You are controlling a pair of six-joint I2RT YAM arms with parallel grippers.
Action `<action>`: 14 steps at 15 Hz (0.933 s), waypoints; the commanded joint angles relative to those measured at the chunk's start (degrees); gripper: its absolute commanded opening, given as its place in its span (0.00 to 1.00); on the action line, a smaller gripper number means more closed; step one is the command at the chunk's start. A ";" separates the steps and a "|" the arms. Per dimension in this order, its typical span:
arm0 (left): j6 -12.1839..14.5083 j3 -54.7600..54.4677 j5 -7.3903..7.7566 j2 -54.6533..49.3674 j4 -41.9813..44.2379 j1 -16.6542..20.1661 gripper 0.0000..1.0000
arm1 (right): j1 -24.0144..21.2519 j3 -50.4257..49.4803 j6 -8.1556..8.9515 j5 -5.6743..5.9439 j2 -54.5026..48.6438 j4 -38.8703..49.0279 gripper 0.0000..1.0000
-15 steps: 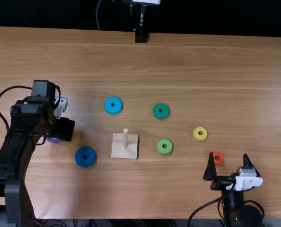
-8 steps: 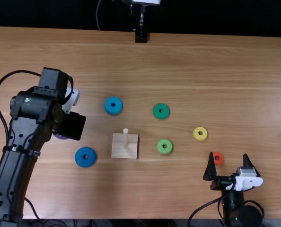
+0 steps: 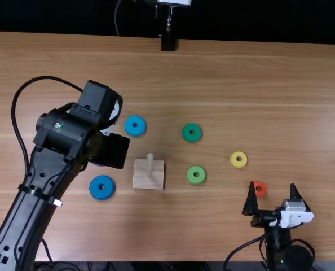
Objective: Build the Hanoi tower: stack the rings onto the peg from bottom to top in this color order: purple, dark blue, light blue, dark green, light green, yellow, orange.
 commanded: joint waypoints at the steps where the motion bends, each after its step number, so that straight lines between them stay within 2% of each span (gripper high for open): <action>1: -3.16 3.12 0.13 -0.18 -0.05 -2.08 0.00 | -0.39 -0.49 0.20 0.16 -0.10 0.16 1.00; 5: -4.32 6.29 0.03 5.09 -0.15 -5.95 0.00 | -0.39 -0.49 0.20 0.16 -0.10 0.16 1.00; 8: -6.32 7.69 0.03 8.08 -0.05 -8.59 0.00 | -0.39 -0.49 0.20 0.16 -0.10 0.16 1.00; 11: -6.85 10.15 -0.08 10.19 -0.05 -10.43 0.00 | -0.39 -0.49 0.20 0.16 -0.10 0.16 1.00; 14: -9.91 10.33 -0.08 10.98 0.17 -12.81 0.00 | -0.39 -0.49 0.20 0.16 -0.10 0.16 1.00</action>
